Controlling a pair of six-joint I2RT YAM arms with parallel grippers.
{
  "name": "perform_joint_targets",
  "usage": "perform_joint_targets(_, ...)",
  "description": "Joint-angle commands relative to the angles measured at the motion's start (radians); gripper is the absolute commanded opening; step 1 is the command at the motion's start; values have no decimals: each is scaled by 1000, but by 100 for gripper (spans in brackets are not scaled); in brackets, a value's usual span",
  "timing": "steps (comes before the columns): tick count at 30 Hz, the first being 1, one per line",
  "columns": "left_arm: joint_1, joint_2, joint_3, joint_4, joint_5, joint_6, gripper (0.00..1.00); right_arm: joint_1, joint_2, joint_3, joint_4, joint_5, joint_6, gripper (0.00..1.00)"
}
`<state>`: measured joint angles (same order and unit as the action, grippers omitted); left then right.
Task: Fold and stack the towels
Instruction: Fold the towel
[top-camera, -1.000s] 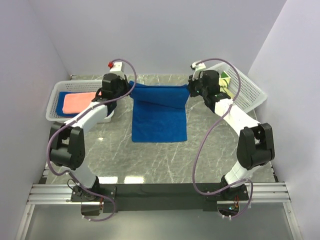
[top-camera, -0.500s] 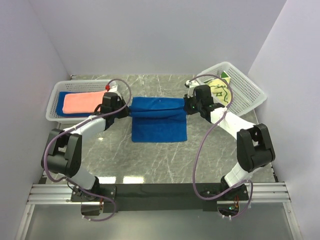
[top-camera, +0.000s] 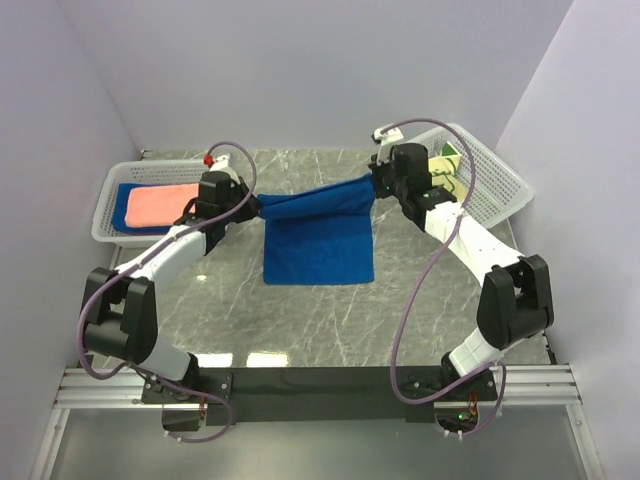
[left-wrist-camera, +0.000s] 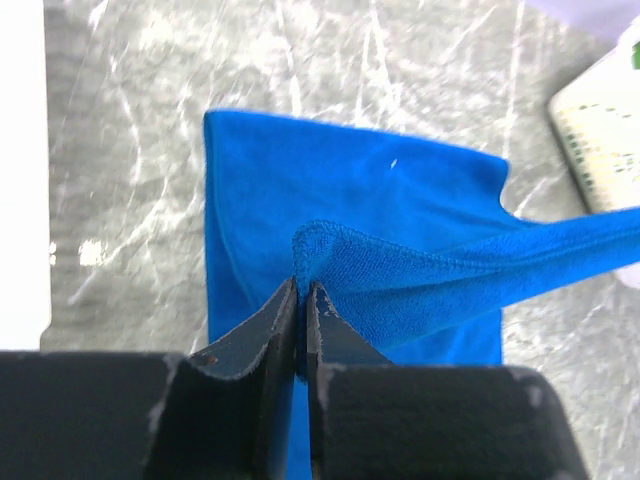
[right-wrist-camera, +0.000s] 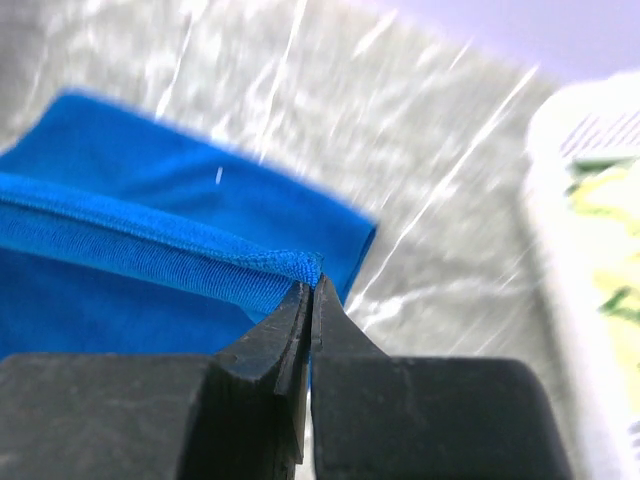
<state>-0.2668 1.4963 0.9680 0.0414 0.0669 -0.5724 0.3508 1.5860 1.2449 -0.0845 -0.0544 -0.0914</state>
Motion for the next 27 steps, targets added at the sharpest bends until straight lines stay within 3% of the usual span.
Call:
perform_joint_targets(1, 8, -44, 22, -6, -1, -18, 14, -3, -40, 48, 40, 80, -76, 0)
perform_joint_targets(15, 8, -57, -120, 22, -6, -41, 15, -1, -113, -182, 83, 13, -47, 0)
perform_joint_targets(27, 8, 15, 146, -118, -42, 95, 17, 0, -123, -156, 60, 91, -45, 0)
